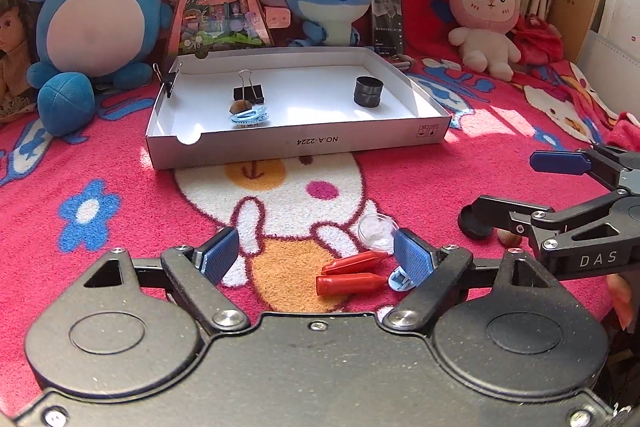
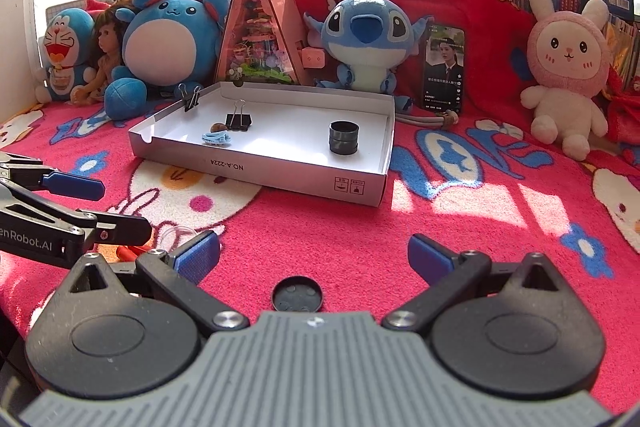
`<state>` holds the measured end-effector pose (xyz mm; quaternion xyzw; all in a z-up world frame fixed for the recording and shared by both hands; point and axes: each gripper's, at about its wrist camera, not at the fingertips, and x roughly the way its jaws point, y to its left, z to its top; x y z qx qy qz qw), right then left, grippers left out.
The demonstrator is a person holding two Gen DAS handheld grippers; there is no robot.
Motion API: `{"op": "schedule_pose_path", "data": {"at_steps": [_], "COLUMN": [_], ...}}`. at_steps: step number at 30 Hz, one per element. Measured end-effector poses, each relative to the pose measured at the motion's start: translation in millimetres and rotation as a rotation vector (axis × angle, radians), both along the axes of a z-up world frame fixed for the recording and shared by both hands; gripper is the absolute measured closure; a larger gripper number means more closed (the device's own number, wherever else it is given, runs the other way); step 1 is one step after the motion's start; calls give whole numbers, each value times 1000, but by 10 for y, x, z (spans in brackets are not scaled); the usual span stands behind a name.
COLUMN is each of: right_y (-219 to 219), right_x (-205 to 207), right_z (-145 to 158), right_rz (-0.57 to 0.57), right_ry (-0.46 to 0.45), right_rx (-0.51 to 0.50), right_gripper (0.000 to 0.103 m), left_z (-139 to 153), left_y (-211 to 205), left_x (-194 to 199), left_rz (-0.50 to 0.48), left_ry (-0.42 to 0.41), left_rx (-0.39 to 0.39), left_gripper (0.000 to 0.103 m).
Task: Organize rigid objects
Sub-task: 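Lift both grippers out of the tray and move back toward the blanket objects, then grasp the red marker with the left gripper while the right grasps a black lid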
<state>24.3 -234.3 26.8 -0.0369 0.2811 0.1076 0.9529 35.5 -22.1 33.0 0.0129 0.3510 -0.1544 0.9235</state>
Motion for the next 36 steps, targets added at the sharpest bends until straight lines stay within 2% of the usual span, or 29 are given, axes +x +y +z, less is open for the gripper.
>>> {"op": "schedule_pose_path", "data": {"at_steps": [9,12,14,16,21,29,36], "right_y": [93,127,139,143,155,198,207], "right_x": [-152,-182,-184,-179,-167,-154,-109], "right_z": [-134,-171,-188,-200,-229,-272,-307], "right_rz": [23,36,42,47,52,64,63], "right_ry": [-16,-18,-14,-7,5,19,30], "right_rx": [-72,-94,-100,-98,-93,-115,-113], "right_gripper": [0,0,0,0,3,18,25], "left_z": [-107,-137,-153,-160,-157,-209,-239], "left_y": [-32,-42,-36,-26,-83,-240,-273], "left_x": [-132,-148,-147,-149,-183,-203,-220], "left_rz": [-38,-45,-36,-29,-50,-61,-61], "left_ry": [17,23,29,35,22,6,-15], "left_rx": [13,25,28,19,19,30,55], "left_gripper": [23,34,48,53,54,54,57]}}
